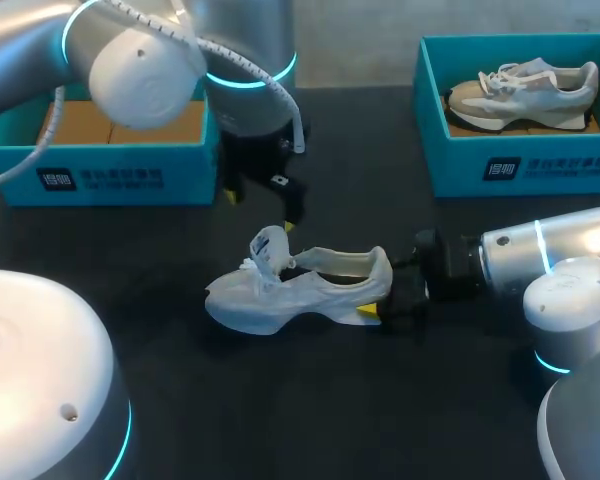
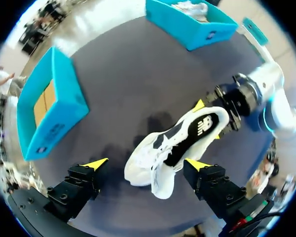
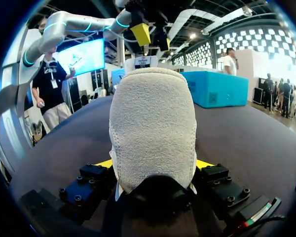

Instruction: Take the shoe out of the shoebox, open the shoe tongue, remove and reinsert the insole, then place the shoe into the shoebox

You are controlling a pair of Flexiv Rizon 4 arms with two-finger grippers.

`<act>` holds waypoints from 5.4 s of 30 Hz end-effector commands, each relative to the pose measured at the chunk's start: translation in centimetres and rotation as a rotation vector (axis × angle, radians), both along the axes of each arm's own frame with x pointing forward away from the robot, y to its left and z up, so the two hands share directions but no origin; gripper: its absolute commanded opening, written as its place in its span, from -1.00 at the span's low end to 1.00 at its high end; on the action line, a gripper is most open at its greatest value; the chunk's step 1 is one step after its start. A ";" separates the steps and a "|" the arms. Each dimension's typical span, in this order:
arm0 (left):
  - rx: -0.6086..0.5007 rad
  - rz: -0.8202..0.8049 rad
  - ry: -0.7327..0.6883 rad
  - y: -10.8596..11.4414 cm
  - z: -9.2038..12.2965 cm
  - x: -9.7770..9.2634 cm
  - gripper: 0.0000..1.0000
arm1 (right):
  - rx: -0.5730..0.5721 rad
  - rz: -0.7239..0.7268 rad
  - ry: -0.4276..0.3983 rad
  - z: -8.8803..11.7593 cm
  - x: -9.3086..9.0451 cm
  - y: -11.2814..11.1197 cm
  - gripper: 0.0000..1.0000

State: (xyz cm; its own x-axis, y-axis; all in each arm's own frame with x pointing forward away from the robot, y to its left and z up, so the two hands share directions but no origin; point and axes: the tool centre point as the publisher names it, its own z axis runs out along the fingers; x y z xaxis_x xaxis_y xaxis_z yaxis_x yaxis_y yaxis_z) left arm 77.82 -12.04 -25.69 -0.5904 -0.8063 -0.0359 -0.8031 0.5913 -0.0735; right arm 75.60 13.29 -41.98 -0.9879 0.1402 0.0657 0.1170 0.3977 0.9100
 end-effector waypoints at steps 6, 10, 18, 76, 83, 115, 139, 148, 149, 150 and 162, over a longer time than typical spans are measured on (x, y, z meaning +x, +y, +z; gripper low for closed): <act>-0.125 -0.474 0.022 -0.9 0.8 1.7 -1.00 | -0.003 -0.001 0.000 -0.3 0.1 0.3 -1.00; -0.125 -0.474 0.022 -0.9 0.8 1.7 -1.00 | -0.003 -0.001 0.000 -0.3 0.1 0.3 -1.00; -0.125 -0.474 0.022 -0.9 0.8 1.7 -1.00 | -0.003 -0.001 0.000 -0.3 0.1 0.3 -1.00; -0.124 -1.091 -0.012 -5.9 -3.5 -2.7 -1.00 | -0.003 -0.001 0.000 -0.3 0.1 0.3 -1.00; -0.100 -1.103 0.001 -7.6 -4.2 -2.1 -1.00 | -0.003 -0.001 0.000 -0.3 0.1 0.3 -1.00; -0.108 -1.184 0.099 -11.0 -11.3 -4.1 -1.00 | -0.003 -0.001 0.000 -0.3 0.1 0.3 -1.00; -0.124 -1.199 0.153 -10.7 -14.0 -5.2 -1.00 | -0.003 -0.001 0.000 -0.3 0.1 0.3 -1.00; -0.128 -1.215 0.166 -10.5 -14.9 -5.7 -0.30 | -0.003 -0.001 0.000 -0.3 0.1 0.3 -1.00; -0.127 -1.214 0.165 -10.5 -14.9 -5.7 -0.31 | -0.003 -0.001 0.000 -0.3 0.1 0.3 -1.00; -0.125 -1.214 0.162 -10.5 -15.0 -5.7 -0.30 | -0.003 -0.001 0.000 -0.3 0.1 0.3 -1.00; -0.076 -1.247 0.121 -10.4 -17.1 -6.2 -0.43 | -0.003 -0.001 0.000 -0.3 0.1 0.3 -1.00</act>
State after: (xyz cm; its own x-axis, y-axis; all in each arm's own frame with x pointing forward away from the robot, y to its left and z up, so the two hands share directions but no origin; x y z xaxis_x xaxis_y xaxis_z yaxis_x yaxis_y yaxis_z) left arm 73.28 -22.43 -40.56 -0.9476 0.3020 0.1042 0.2915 0.9508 -0.1051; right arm 75.27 13.37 -42.16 -0.9884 0.1384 0.0619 0.1128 0.3986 0.9102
